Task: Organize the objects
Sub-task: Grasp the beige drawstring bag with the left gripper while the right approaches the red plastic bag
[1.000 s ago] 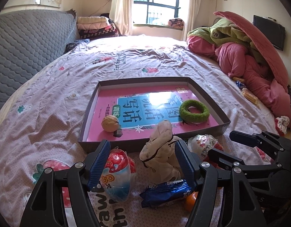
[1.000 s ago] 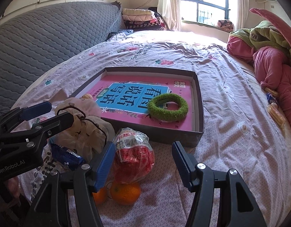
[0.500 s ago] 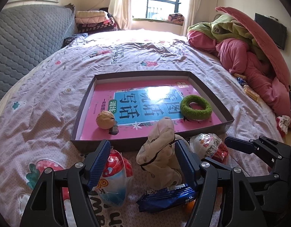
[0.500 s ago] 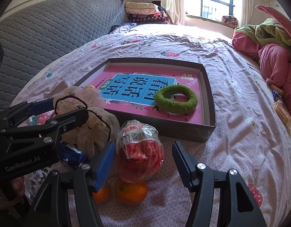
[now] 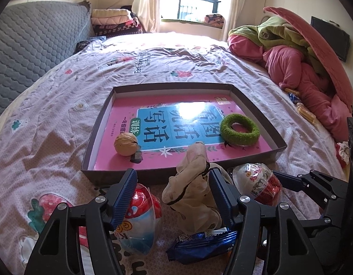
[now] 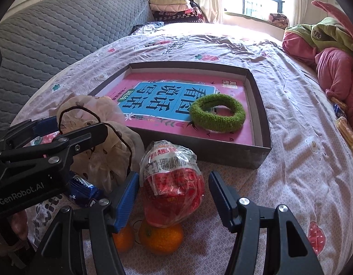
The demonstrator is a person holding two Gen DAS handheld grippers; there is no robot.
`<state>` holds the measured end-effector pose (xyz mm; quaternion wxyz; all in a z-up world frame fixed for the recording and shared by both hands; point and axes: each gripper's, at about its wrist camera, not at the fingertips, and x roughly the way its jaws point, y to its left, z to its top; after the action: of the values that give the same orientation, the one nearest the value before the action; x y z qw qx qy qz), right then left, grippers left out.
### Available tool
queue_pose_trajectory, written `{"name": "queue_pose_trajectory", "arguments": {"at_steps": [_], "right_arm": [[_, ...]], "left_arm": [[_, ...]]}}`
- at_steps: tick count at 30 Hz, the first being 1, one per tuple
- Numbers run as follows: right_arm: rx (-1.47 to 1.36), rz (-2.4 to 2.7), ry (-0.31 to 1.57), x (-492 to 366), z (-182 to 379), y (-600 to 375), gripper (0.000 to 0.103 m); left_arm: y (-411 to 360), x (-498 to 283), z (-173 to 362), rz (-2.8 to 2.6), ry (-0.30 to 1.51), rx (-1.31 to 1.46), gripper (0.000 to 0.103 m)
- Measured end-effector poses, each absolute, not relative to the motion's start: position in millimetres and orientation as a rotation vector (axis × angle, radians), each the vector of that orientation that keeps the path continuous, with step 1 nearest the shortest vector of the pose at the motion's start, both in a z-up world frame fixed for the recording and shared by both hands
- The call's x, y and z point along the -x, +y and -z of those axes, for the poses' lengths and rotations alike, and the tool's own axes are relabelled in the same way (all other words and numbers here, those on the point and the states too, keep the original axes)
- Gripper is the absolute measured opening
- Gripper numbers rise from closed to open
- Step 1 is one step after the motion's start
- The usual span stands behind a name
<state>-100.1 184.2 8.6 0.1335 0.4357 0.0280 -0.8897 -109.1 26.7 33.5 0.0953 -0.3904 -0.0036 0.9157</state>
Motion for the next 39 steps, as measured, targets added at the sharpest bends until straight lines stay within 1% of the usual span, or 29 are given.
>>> {"name": "queue_pose_trajectory", "arguments": {"at_steps": [2,5,7,14,19,23,24,33,39], "right_arm": [[-1.265,2.581,0.085,101.1,-8.1,183.8,0.062],[-1.275,2.58,0.089,102.5,-6.2,184.3,0.062],[-1.277,2.581,0.087,103.0,-5.5,185.3,0.062],[-1.286,2.599,0.122,104.1,-3.6,184.7,0.061],[-1.284,2.594,0.094,106.5,-3.1,187.1,0.054],[-1.284,2.59,0.091,107.4,-2.4,187.6,0.054],[-1.284,2.589,0.086,107.5,-2.2,188.0,0.054],[-1.285,2.557,-0.043,109.9,-2.7,196.9,0.054],[-1.267,2.558,-0.069,108.6,-5.3,198.0,0.053]], "left_arm": [[27.5,109.7,-33.2,-2.713,-0.002,1.161,0.064],[29.4,110.4,-32.4,-2.704,0.005,1.167,0.058],[30.9,110.3,-31.8,-2.695,0.008,1.169,0.052],[37.2,109.7,-30.0,-2.687,0.045,1.173,0.049],[38.2,112.3,-27.3,-2.661,0.02,1.198,0.042],[40.2,113.4,-25.3,-2.647,0.012,1.212,0.039],[40.2,113.4,-25.0,-2.643,0.006,1.214,0.037],[41.2,114.9,-24.5,-2.622,-0.033,1.222,0.027],[37.3,114.4,-26.3,-2.607,-0.082,1.214,0.025]]}}
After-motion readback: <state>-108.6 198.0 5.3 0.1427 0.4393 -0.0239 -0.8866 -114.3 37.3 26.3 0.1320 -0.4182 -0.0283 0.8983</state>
